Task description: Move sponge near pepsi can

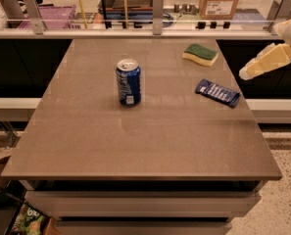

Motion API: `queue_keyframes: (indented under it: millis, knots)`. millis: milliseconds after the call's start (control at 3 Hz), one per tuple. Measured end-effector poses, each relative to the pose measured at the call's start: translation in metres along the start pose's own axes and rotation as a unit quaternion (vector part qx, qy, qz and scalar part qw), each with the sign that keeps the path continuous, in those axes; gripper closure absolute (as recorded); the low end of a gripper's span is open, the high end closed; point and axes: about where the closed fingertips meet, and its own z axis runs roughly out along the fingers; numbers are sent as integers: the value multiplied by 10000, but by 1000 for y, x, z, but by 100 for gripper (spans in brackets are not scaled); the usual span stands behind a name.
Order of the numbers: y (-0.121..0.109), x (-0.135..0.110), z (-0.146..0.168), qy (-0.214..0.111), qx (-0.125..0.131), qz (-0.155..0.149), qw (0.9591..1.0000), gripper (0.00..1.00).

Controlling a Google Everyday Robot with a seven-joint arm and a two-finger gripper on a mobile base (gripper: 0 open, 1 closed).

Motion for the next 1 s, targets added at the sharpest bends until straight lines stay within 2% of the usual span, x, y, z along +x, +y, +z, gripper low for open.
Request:
queue_keyframes:
  millis: [333,1000]
  knots:
    - [-10,-2,5,-139,-24,-13,9999,0]
    - [-36,-9,24,-676,-195,-16,9975,0]
